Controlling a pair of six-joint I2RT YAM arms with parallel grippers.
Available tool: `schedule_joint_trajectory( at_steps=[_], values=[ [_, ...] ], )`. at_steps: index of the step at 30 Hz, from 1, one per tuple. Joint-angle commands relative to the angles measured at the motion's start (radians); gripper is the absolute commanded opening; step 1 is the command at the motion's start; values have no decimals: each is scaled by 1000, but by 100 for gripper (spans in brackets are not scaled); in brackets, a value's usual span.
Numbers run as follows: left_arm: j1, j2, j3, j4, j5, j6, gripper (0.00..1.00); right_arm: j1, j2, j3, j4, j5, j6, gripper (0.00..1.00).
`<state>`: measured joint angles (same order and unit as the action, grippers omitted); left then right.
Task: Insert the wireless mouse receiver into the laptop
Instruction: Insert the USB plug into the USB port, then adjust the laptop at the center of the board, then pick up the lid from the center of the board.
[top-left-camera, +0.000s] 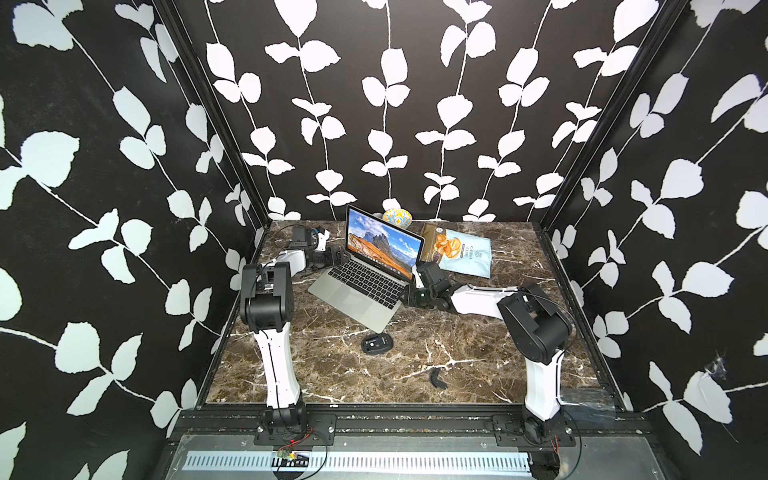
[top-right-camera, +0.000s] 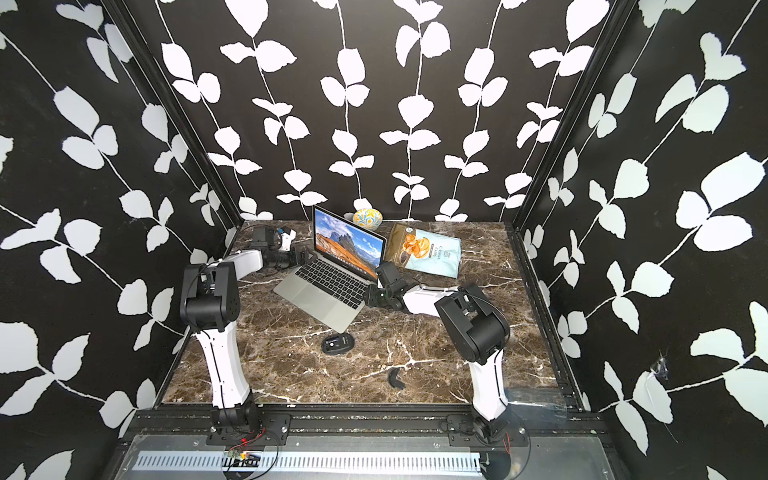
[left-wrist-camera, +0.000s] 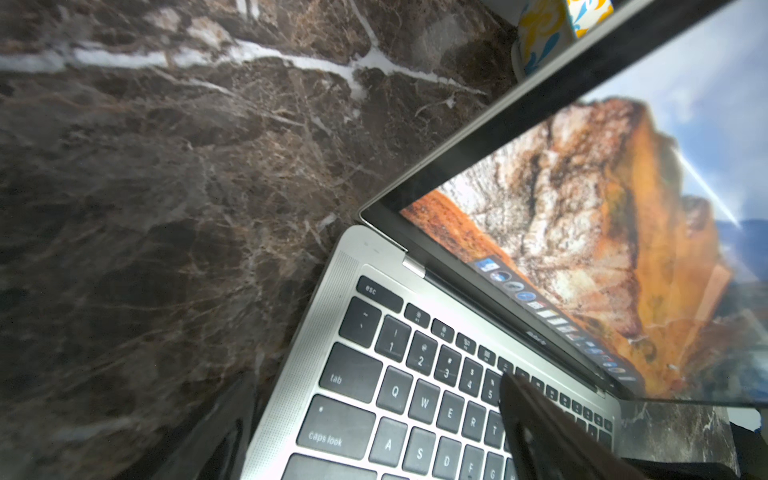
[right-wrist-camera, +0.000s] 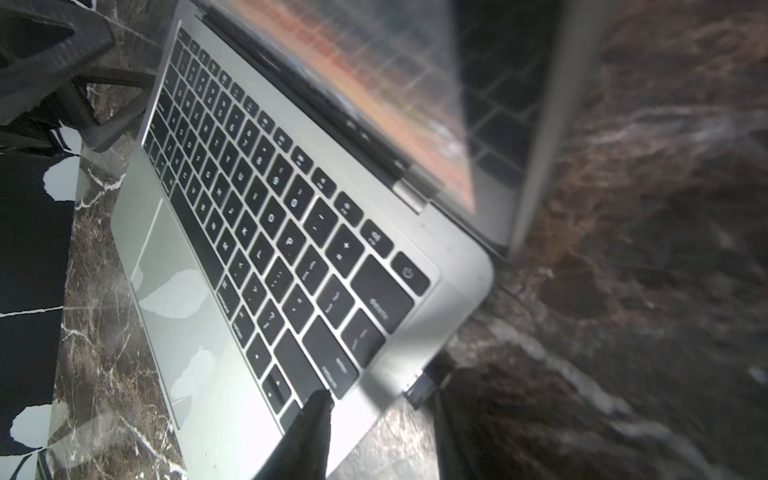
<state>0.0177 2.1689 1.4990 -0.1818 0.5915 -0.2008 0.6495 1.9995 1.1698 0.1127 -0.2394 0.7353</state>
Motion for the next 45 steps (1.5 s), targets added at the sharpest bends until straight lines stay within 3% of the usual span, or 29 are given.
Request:
schedule_joint_trajectory(
  at_steps=[1,9,19,23,28,33,36,40,45],
  values=[
    [-20,5,-29,-112,18,-11,95,4,47,29,22,14,3,42],
    [-42,-37,-130,10,108,-106,93,-12,47,70,72,65,32,38],
    [-183,-130,-413,389,153,-385,91,-186,59,76,18,145,-95,36],
    [-243,-147,-462,491,161,-457,91,-253,41,74,-4,143,-143,44],
    [-282,-221,-529,528,113,-477,91,-302,-114,6,-91,191,-215,54],
    [-277,-414,-583,388,-110,-326,95,-297,-355,-71,-321,219,-214,55],
    [-281,-570,-615,295,-212,-203,96,-228,-508,-112,-537,203,-186,51],
    [-299,-752,-631,48,-263,-41,96,-15,-622,-176,-794,243,-104,47],
    [-349,-958,-741,-130,-281,-22,95,308,-634,-259,-876,283,190,41]
  ],
)
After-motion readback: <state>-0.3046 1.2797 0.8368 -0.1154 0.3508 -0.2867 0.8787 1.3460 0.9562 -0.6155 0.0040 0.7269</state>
